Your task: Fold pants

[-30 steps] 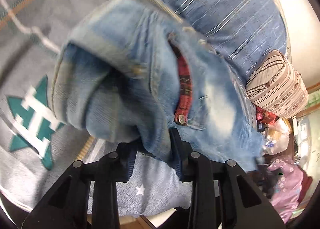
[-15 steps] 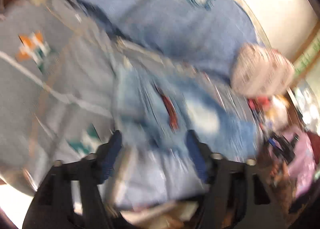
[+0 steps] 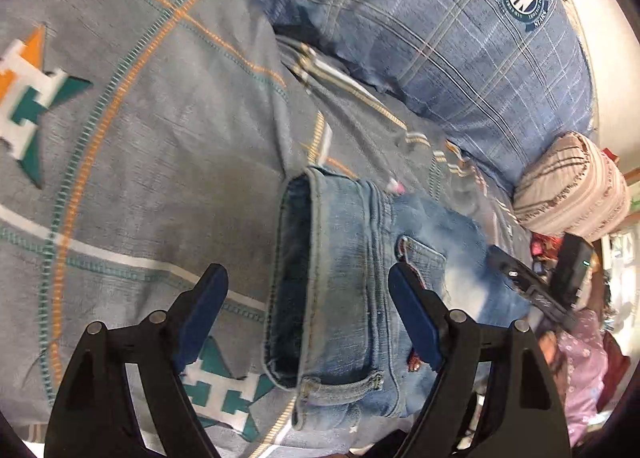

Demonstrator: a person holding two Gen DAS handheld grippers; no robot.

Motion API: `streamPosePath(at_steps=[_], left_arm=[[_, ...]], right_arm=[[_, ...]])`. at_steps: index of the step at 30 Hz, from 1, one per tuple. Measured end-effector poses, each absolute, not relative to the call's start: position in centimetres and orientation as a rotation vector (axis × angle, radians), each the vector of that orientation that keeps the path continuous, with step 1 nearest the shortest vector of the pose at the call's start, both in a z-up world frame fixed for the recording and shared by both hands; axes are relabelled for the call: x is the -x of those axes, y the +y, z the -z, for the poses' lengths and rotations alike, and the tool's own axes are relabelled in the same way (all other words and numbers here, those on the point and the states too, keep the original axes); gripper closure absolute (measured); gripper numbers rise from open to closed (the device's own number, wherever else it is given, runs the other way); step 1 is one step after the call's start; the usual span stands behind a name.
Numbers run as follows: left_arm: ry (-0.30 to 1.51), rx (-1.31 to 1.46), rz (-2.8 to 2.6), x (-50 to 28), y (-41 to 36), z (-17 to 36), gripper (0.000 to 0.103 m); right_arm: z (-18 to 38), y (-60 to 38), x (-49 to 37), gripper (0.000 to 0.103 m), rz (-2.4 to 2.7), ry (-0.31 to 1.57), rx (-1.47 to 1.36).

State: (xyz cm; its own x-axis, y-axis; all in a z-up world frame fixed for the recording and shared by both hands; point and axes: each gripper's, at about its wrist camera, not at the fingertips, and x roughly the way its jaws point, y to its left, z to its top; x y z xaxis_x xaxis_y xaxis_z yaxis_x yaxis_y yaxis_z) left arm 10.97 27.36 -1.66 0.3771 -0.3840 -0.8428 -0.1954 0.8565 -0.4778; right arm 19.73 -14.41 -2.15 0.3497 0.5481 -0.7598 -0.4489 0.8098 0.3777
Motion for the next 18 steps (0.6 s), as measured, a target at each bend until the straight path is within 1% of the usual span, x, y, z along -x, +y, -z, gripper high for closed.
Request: streamPosePath(at_steps=[1,2,4,5,6,7,8,9,10,12,13,14,16,18], left_arm=[[1.218,0.559,0.15,-11.2,27.1,2.1,0.02],[1.249,0.545,0.175,-11.2,26.6,2.5,0.02],[1.293,0.523,0.217,-11.5,25.2,3.6,0.02],[1.304,0.513,0.224,-11.6,24.6,4.0,0.021],[1.299,0.5,0.216,-11.6,24.1,4.0,0.028],[1.276,0.488,0.214,-11.6,23.6,3.6,0.038],[1.266,0.489,0.227,-11.5,23.2,3.0,0.064],[1.248,0.49,0.238,-11.4,23.0,2.4,0.078],[1.208,0.472,0.236,-11.3,22.6,1.3,0.081],[1.104,0.359,0.166,-11.1,21.4,-0.8,0.082],[1.093,0.314,0.137,-11.2,21.1,-1.0,0.082],[1.108,0.271,0.109,-11.4,20.6,-0.5,0.082],[1.179,0.204,0.054,-11.9,20.0,1.8,0.081],[1.224,0.178,0.033,-11.8,19.9,3.5,0.08]], right_arm=[[2.6,-13.9,-20.0,0.047,-0.664,1.04,-0.09],[3.2,-12.9,-20.2,0.045,-0.678,1.058,-0.059],[4.0,-11.8,-20.0,0.045,-0.699,1.075,0.002],[4.2,-11.2,-19.5,0.053,-0.687,1.064,0.075],[4.2,-10.8,-19.3,0.07,-0.676,1.052,0.123],[4.2,-10.5,-19.0,0.1,-0.67,1.039,0.169],[4.1,-10.2,-18.7,0.102,-0.663,1.029,0.202],[3.6,-10.2,-18.6,0.102,-0.654,0.999,0.207],[3.0,-10.0,-18.6,0.102,-0.648,0.98,0.213],[0.7,-10.3,-18.5,0.102,-0.618,0.891,0.206],[0.0,-10.5,-18.7,0.102,-0.606,0.854,0.188],[-0.4,-10.7,-19.2,0.102,-0.598,0.847,0.164],[1.0,-10.6,-20.6,0.102,-0.564,0.882,0.158],[4.0,-10.2,-21.9,0.1,-0.52,0.961,0.182]])
